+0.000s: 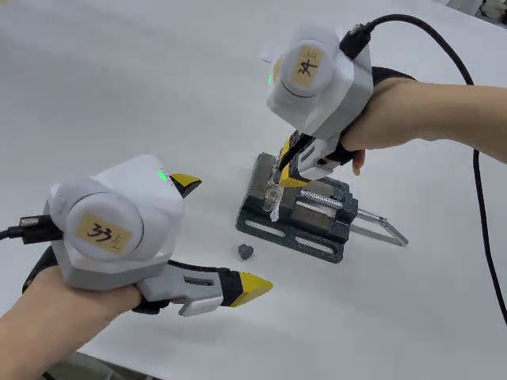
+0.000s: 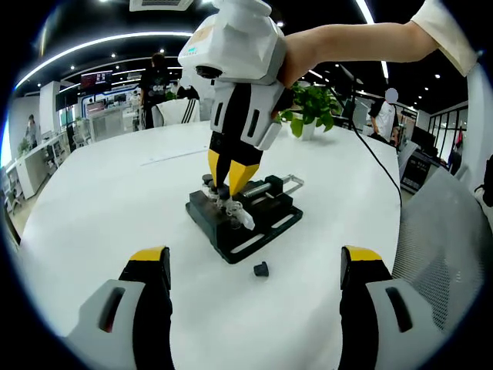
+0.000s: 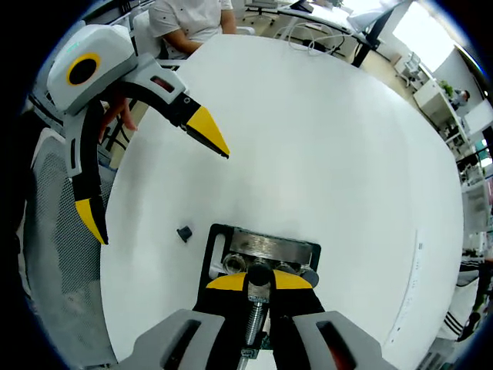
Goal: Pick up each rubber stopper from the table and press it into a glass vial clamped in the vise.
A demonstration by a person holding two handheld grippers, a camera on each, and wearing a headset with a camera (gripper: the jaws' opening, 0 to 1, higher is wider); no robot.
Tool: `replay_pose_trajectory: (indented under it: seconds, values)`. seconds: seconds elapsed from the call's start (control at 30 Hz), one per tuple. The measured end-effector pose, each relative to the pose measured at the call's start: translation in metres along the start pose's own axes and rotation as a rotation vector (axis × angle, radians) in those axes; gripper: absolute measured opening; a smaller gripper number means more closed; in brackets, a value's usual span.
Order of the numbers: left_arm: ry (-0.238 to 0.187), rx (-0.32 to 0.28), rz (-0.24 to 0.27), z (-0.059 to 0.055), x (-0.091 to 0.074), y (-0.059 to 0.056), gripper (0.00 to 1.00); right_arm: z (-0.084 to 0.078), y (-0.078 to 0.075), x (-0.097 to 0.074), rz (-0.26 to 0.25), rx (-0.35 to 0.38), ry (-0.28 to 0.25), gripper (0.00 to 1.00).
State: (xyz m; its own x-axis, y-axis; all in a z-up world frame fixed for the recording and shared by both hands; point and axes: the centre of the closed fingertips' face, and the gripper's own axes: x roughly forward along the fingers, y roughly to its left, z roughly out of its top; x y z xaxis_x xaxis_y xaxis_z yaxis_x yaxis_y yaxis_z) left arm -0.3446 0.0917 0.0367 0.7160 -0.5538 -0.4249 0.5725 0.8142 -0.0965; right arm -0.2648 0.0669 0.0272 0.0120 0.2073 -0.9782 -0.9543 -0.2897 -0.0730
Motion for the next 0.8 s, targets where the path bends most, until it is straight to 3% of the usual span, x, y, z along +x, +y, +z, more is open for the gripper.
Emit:
replay_pose_trajectory:
  seconds: [0.17,0.27,0.5,0.8]
  values:
    - [0.001,-0.003,0.007,-0.001,-0.003,0.002,0.90,0.001,-0.001,0.000,0.015,-0.064,-0.003,0.06]
    - [0.002,-0.007,0.011,-0.002,-0.004,0.004,0.90,0.001,-0.002,0.000,0.017,-0.043,-0.010,0.06]
    - [0.004,-0.011,0.016,-0.004,-0.005,0.004,0.90,0.009,-0.003,-0.008,0.019,-0.084,-0.050,0.13]
    - [-0.001,-0.020,0.017,-0.003,-0.003,0.006,0.89,-0.001,-0.001,-0.009,0.062,-0.051,-0.037,0.00]
